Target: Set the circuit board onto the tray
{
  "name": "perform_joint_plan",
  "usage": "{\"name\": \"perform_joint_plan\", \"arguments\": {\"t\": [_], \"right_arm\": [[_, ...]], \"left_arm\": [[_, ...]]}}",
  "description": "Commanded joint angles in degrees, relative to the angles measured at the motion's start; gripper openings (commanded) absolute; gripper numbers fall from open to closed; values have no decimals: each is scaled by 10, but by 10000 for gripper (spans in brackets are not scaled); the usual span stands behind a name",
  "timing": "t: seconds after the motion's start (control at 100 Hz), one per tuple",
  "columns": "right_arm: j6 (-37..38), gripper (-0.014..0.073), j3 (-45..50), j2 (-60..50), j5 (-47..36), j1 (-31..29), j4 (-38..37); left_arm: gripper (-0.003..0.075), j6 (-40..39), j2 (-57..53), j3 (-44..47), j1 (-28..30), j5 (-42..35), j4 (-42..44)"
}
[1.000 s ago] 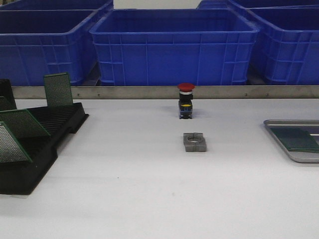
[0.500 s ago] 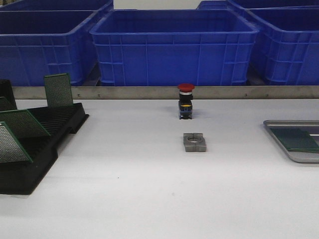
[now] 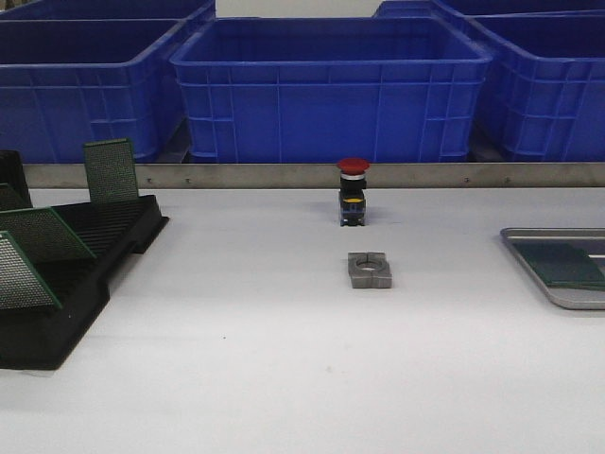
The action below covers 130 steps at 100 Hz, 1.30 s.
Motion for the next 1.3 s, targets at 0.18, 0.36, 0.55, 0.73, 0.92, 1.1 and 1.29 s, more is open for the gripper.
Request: {"name": "perform_joint_plan", "arguments": {"t": [0.18, 0.36, 0.55, 0.73, 0.92, 1.1, 1.29], "right_arm": [[0, -66, -14, 4, 9, -4, 25], [0, -66, -14, 4, 9, -4, 25], [0, -66, -14, 4, 9, -4, 25], [0, -66, -14, 4, 9, -4, 25], [0, -66, -14, 4, 9, -4, 25], [0, -66, -14, 4, 9, -4, 25], [0, -66, -14, 4, 9, -4, 25]], "left_arm": [[-20, -8, 7, -13, 1, -47, -12], [-20, -8, 7, -13, 1, -47, -12], [-20, -8, 7, -13, 1, -47, -12], [-20, -8, 7, -3, 1, -54, 2], [-20, -68, 7, 39, 2, -136, 10], [-20, -360, -14, 102, 41, -157, 224], [-20, -384, -86, 212, 76, -180, 237]]}}
